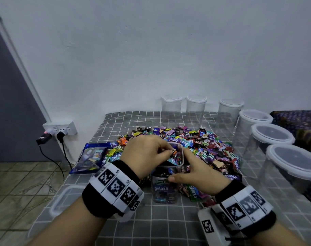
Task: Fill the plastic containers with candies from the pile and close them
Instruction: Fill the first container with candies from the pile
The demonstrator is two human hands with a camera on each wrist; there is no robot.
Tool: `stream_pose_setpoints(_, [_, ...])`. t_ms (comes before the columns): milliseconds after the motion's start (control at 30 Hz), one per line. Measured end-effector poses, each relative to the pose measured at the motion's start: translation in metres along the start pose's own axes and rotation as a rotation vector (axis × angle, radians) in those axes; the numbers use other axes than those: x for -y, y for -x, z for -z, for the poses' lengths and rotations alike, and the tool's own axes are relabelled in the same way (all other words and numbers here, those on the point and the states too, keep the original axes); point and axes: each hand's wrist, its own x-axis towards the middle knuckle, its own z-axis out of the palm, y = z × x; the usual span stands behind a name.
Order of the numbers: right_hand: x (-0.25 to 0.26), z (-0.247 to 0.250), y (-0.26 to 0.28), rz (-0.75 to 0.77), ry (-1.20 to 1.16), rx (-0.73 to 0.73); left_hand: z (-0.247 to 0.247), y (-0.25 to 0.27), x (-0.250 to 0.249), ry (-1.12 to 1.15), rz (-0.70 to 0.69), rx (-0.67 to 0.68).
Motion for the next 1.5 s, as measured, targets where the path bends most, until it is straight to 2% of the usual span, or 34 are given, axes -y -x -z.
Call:
stream_pose_setpoints(167, [-0.002, -0.001, 0.0, 0.003, -0.007, -0.003, 0.01, 0.001, 0.004, 0.042, 0.017, -0.043])
stream_pose_setpoints(267, [-0.002, 0.0, 0.0, 0.003, 0.013, -0.005, 0.016, 0.0, 0.005, 0.084, 0.012, 0.062])
stream_pose_setpoints(367, [-0.001, -0.001, 0.001, 0.003, -0.005, -0.008, 0.014, -0.003, 0.0, -0.01, -0.009, 0.132])
stream_pose_setpoints(467, [0.003, -0.002, 0.003, 0.004, 0.004, -0.021, 0.006, -0.005, -0.003, -0.123, -0.043, 0.144])
stream_pose_setpoints(633, [0.007, -0.005, 0.008, 0.022, 0.097, -0.056, -0.004, -0.004, -0.001, -0.084, -0.073, 0.079])
stream_pose_setpoints(767, [0.0, -0.013, 0.011, 0.029, 0.253, -0.109, -0.011, 0.006, 0.007, 0.137, -0.079, -0.088])
stream_pose_setpoints(867, [-0.005, -0.018, 0.017, 0.004, 0.308, -0.124, -0.015, 0.013, 0.014, 0.183, -0.059, -0.215])
stream_pose_setpoints(967, [-0.007, -0.023, 0.027, -0.032, 0.353, -0.105, -0.014, 0.019, 0.018, 0.285, 0.004, -0.261])
stream_pose_setpoints(1033, [-0.013, -0.029, 0.033, -0.111, 0.448, -0.067, -0.014, 0.022, 0.021, 0.349, 0.096, -0.195])
stream_pose_setpoints(1133, [-0.02, -0.038, 0.039, -0.255, 0.607, -0.005, -0.021, 0.026, 0.028, 0.438, 0.217, -0.019])
stream_pose_setpoints(1233, [-0.024, -0.048, 0.048, -0.338, 0.714, 0.02, -0.027, 0.029, 0.03, 0.575, 0.243, 0.105])
stream_pose_setpoints(1367, [-0.036, -0.062, 0.052, -0.385, 0.777, 0.038, -0.035, 0.034, 0.031, 0.658, 0.259, 0.167])
stream_pose_setpoints(1500, [-0.043, -0.07, 0.051, -0.341, 0.813, -0.007, -0.04, 0.034, 0.033, 0.688, 0.298, 0.131])
